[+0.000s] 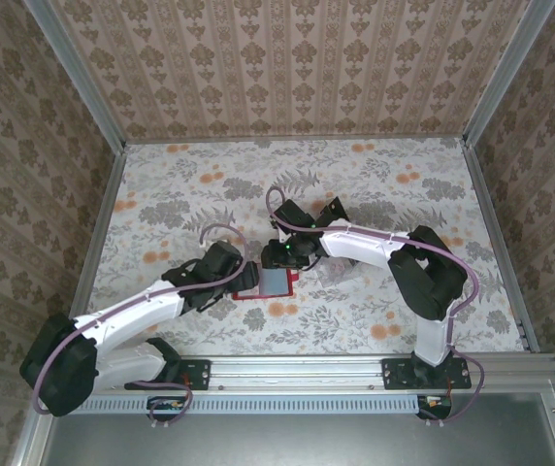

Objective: Put the credit cards into the card holder

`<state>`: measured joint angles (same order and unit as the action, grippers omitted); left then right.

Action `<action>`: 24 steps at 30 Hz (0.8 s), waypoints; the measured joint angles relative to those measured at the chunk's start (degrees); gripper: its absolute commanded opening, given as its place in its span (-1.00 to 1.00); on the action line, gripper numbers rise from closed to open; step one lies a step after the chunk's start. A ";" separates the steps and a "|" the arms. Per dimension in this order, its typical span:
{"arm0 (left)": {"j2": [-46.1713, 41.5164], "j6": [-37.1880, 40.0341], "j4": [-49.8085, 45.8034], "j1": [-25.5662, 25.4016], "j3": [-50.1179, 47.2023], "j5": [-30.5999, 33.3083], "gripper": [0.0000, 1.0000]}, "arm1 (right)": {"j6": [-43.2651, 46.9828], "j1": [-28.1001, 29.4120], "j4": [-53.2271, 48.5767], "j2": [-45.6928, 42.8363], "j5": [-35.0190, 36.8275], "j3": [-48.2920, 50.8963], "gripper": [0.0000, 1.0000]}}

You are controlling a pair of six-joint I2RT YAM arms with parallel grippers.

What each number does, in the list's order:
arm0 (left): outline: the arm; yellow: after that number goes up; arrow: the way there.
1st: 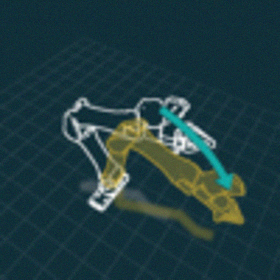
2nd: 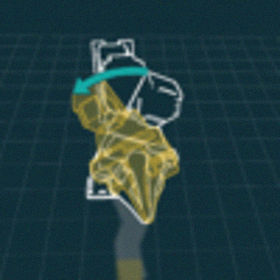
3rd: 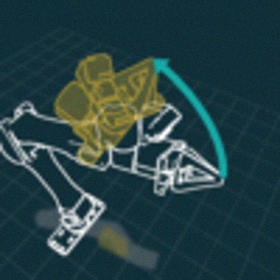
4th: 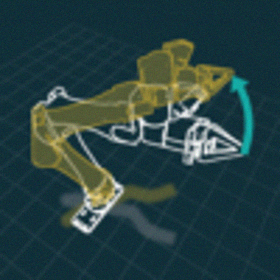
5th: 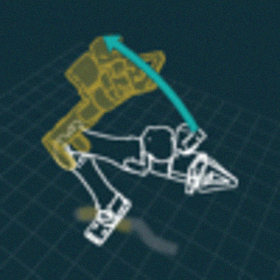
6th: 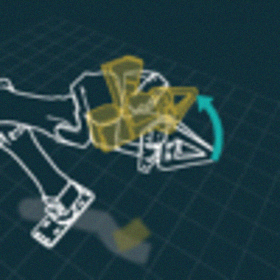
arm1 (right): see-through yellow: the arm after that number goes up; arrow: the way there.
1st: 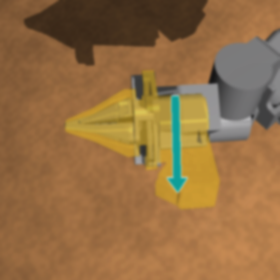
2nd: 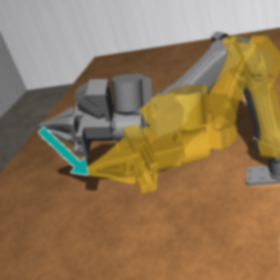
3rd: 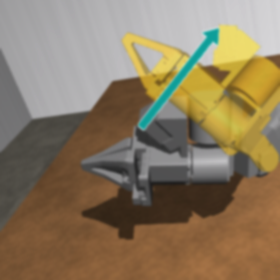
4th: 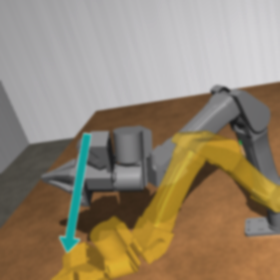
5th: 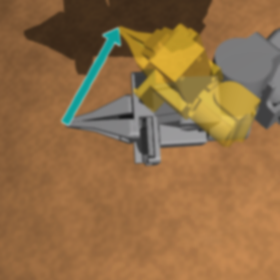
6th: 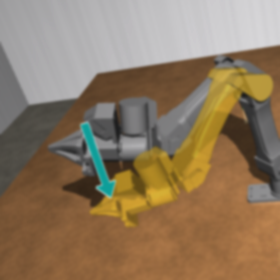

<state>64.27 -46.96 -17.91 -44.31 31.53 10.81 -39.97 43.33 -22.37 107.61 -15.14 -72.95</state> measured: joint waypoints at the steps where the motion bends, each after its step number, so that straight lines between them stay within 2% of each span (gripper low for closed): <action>1: 0.02 -0.02 0.04 -0.42 -0.04 0.26 0.96 | -0.02 -0.13 0.09 0.02 -0.11 0.39 -0.12; 10: 2.69 -0.66 0.96 -2.86 -0.07 1.53 0.95 | -0.70 -0.72 2.99 1.55 -1.92 2.10 -0.13; 24: 4.70 -0.66 3.52 -2.93 -1.36 1.90 0.95 | -2.86 -0.63 7.08 4.59 -5.53 2.56 -0.14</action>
<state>68.97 -47.62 -14.39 -47.24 30.17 12.71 -42.83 42.70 -15.29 112.20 -20.67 -70.39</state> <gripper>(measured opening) 0.977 0.433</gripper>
